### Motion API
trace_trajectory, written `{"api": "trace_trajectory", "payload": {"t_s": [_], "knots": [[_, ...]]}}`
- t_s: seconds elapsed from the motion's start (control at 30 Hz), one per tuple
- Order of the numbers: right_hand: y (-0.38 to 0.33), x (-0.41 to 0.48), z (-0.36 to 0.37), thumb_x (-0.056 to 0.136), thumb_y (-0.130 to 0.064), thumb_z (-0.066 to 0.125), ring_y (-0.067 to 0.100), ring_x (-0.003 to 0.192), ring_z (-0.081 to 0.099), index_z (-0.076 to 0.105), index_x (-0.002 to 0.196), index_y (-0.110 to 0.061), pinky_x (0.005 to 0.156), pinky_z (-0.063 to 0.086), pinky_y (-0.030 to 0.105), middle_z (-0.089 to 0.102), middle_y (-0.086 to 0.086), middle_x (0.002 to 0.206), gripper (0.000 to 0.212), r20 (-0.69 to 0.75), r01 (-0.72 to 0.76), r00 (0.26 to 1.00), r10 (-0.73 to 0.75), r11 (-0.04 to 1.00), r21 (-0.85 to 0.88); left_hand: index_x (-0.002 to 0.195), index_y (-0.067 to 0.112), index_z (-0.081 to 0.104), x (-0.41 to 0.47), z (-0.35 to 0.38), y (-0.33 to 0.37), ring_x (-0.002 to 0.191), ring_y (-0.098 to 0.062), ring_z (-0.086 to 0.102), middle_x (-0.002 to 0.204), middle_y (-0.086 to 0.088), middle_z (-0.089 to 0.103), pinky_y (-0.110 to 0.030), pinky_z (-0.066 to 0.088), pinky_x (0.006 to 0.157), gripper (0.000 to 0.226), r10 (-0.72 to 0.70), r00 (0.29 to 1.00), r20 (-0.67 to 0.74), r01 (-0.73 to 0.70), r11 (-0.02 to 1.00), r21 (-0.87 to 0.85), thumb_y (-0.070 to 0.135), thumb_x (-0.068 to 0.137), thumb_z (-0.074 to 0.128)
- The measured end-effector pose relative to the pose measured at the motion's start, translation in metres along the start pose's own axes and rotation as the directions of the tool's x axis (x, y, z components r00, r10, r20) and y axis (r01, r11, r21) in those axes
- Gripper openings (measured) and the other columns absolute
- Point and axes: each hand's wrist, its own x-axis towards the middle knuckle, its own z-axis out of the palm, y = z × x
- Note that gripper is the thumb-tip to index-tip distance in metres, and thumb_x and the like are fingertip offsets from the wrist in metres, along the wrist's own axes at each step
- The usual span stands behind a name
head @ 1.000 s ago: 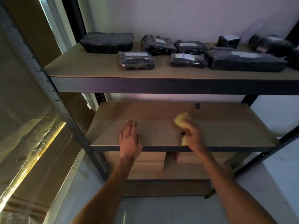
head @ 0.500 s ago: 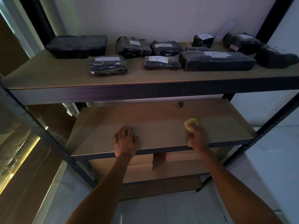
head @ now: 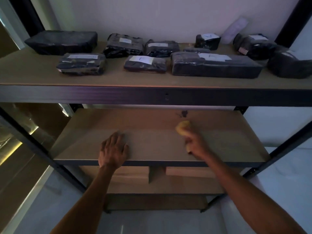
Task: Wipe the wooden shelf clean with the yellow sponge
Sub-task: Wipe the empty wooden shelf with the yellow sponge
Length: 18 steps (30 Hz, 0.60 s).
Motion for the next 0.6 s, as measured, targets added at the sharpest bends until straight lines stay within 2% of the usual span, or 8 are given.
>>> {"api": "trace_trajectory", "payload": {"t_s": [0.07, 0.13, 0.2, 0.27, 0.3, 0.37, 0.43, 0.6], "knots": [[-0.019, 0.000, 0.001, 0.082, 0.008, 0.047, 0.009, 0.136, 0.042, 0.059, 0.131, -0.023, 0.115, 0.029, 0.024, 0.049, -0.004, 0.144, 0.059, 0.107, 0.251, 0.960, -0.258, 0.965, 0.079, 0.148, 0.024, 0.039, -0.001, -0.001, 0.001, 0.143, -0.024, 0.038, 0.155, -0.007, 0.039, -0.045, 0.031, 0.117, 0.069, 0.014, 1.000, -0.012, -0.014, 1.000, 0.000, 0.059, 0.093, 0.017], [-0.005, 0.025, -0.015, 0.080, 0.007, 0.044, 0.017, 0.131, 0.048, 0.065, 0.121, -0.009, 0.114, 0.029, 0.024, 0.056, 0.002, 0.136, 0.049, -0.122, 0.259, 0.961, -0.246, 0.960, 0.102, 0.147, 0.020, 0.044, -0.001, 0.001, 0.000, 0.142, -0.026, 0.040, 0.153, -0.010, 0.043, -0.045, 0.032, 0.115, 0.072, 0.025, 0.999, -0.045, -0.025, 1.000, -0.004, 0.058, 0.092, 0.015], [0.038, 0.062, -0.030, 0.078, -0.002, 0.044, 0.032, 0.123, 0.053, 0.061, 0.124, -0.012, 0.110, 0.037, 0.035, 0.058, 0.012, 0.131, 0.050, -0.330, -0.077, 0.939, 0.098, 0.994, 0.075, 0.145, 0.018, 0.047, 0.000, 0.005, -0.001, 0.140, -0.028, 0.042, 0.151, -0.011, 0.046, -0.045, 0.034, 0.114, 0.072, 0.020, 0.998, -0.064, -0.020, 1.000, 0.001, 0.058, 0.093, 0.015], [0.058, 0.091, -0.039, 0.082, -0.005, 0.047, 0.036, 0.112, 0.058, 0.056, 0.128, -0.018, 0.095, 0.048, 0.039, 0.059, 0.018, 0.125, 0.048, -0.300, -0.406, 0.861, 0.411, 0.910, 0.083, 0.145, 0.018, 0.048, 0.002, 0.008, 0.000, 0.140, -0.028, 0.043, 0.151, -0.011, 0.047, -0.045, 0.034, 0.113, 0.074, 0.012, 0.998, -0.060, -0.010, 1.000, 0.026, 0.060, 0.096, 0.012], [0.053, 0.104, -0.032, 0.083, -0.006, 0.049, 0.031, 0.108, 0.060, 0.055, 0.129, -0.020, 0.088, 0.051, 0.034, 0.060, 0.014, 0.122, 0.048, -0.265, -0.447, 0.847, 0.461, 0.887, 0.115, 0.144, 0.017, 0.050, 0.002, 0.009, 0.001, 0.139, -0.028, 0.045, 0.150, -0.012, 0.049, -0.045, 0.036, 0.112, 0.074, 0.013, 0.998, -0.069, -0.010, 0.999, 0.035, 0.060, 0.097, 0.012], [0.014, 0.117, -0.007, 0.080, -0.007, 0.052, 0.019, 0.110, 0.060, 0.057, 0.130, -0.022, 0.086, 0.052, 0.021, 0.062, 0.001, 0.122, 0.053, -0.152, -0.331, 0.919, 0.364, 0.921, 0.207, 0.142, 0.016, 0.052, 0.001, 0.010, 0.002, 0.137, -0.029, 0.047, 0.147, -0.013, 0.051, -0.046, 0.038, 0.110, 0.070, 0.016, 0.995, -0.093, -0.013, 0.999, 0.038, 0.056, 0.097, 0.017], [-0.020, 0.121, 0.026, 0.071, 0.002, 0.051, 0.018, 0.121, 0.057, 0.060, 0.130, -0.019, 0.103, 0.046, 0.027, 0.061, 0.001, 0.130, 0.063, -0.063, -0.059, 0.995, 0.072, 0.981, 0.183, 0.143, 0.017, 0.051, 0.000, 0.007, 0.002, 0.138, -0.028, 0.046, 0.149, -0.012, 0.050, -0.045, 0.036, 0.111, 0.068, 0.011, 0.996, -0.092, -0.009, 0.999, 0.033, 0.054, 0.096, 0.019], [-0.090, 0.045, 0.060, 0.088, -0.002, 0.050, 0.019, 0.126, 0.051, 0.057, 0.131, -0.028, 0.108, 0.041, 0.033, 0.053, 0.001, 0.141, 0.051, 0.086, 0.191, 0.975, -0.203, 0.972, 0.138, 0.145, 0.022, 0.048, -0.004, 0.001, -0.001, 0.141, -0.024, 0.043, 0.152, -0.007, 0.047, -0.043, 0.033, 0.113, 0.067, -0.011, 0.998, -0.067, 0.012, 1.000, 0.010, 0.055, 0.095, 0.018]]}}
